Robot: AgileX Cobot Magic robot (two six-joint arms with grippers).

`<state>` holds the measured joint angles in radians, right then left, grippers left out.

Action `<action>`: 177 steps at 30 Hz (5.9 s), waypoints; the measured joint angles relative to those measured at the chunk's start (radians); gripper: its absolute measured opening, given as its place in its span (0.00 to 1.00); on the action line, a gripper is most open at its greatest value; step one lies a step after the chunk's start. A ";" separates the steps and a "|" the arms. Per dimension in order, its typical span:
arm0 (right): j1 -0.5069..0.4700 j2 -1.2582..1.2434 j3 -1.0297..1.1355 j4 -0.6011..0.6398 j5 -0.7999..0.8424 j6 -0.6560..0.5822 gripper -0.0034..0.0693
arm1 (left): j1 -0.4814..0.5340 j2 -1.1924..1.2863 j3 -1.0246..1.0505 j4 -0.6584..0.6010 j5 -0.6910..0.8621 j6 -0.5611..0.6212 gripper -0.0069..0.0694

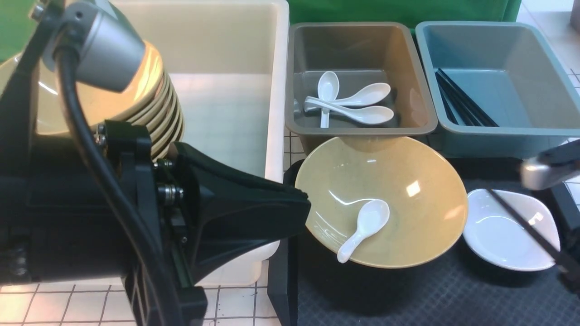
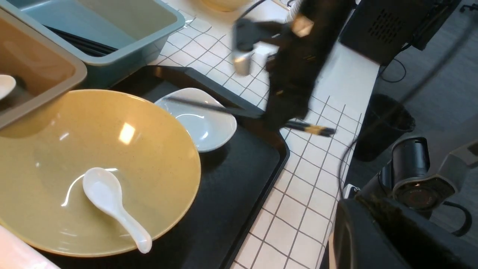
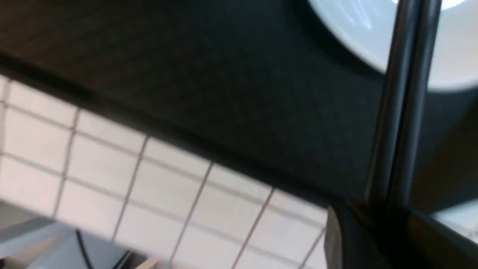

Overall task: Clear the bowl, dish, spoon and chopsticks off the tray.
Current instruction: Use the right arm to put the chopsticks into the small storage box on the right, then use the right arm to grab the plate, then use the right arm to put the plate into the large storage box on the left

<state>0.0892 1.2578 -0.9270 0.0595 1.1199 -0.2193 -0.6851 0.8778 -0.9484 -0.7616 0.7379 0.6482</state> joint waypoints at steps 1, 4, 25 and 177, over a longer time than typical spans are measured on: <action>0.000 -0.044 -0.019 0.000 0.019 0.019 0.24 | 0.000 0.000 0.000 0.000 -0.009 0.014 0.09; 0.000 -0.100 -0.094 0.000 0.030 0.045 0.24 | 0.000 0.000 0.000 -0.013 -0.045 0.041 0.09; -0.152 0.826 -1.131 0.068 -0.159 0.034 0.24 | 0.000 0.001 -0.001 -0.394 -0.305 0.490 0.09; 0.768 0.861 -1.028 -0.028 -0.281 -0.927 0.14 | 0.000 -0.469 -0.003 0.952 0.319 -1.088 0.09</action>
<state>0.8568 2.1190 -1.9548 0.0311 0.8387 -1.1462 -0.6851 0.4087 -0.9512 0.1908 1.0567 -0.4396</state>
